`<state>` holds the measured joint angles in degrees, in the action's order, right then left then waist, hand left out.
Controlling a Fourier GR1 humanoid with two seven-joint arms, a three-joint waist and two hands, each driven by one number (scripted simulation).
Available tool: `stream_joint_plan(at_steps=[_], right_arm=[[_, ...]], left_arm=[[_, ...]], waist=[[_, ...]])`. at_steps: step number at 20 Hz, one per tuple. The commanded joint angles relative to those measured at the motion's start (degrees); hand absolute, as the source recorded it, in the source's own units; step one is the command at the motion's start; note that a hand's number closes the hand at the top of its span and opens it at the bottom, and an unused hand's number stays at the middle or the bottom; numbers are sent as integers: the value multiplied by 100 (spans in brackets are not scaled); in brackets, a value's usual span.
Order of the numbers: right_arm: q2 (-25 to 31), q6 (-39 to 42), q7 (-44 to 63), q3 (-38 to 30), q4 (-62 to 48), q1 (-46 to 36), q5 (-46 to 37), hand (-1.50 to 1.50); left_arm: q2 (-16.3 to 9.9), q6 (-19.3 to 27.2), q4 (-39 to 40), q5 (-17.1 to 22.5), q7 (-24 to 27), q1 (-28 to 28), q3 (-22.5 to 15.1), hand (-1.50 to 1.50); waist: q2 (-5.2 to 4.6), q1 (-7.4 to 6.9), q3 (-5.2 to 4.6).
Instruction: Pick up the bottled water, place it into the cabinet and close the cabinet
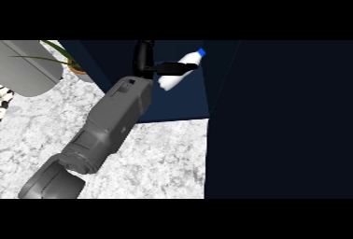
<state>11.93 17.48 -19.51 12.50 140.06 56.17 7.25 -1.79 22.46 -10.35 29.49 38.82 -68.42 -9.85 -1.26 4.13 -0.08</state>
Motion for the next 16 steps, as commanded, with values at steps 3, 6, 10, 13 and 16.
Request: stream_joint_plan(at_steps=[3, 6, 10, 13, 16], right_arm=[[-46, -109, 470, -25, 450, -16, 415, -150], [-2, 41, 363, 58, 733, 556, 366, -150], [-189, -180, 482, 155, 521, 219, 190, -150], [-206, -283, 605, 302, 643, 101, -7, -150], [-190, -299, 588, 81, 542, 16, 204, -150]], left_arm=[[173, -115, -185, 28, 38, 46, 18, -150], [175, -235, -360, 7, 209, 315, 53, -150], [177, -347, -976, 63, 129, 832, -161, -150], [178, -375, -1638, 319, -323, 1179, -592, -150], [178, -798, -1967, 353, -113, 1607, -721, -150]], waist=[[67, -161, 5], [114, -211, 4], [150, -335, 6], [177, -351, 5], [150, -354, 6]])
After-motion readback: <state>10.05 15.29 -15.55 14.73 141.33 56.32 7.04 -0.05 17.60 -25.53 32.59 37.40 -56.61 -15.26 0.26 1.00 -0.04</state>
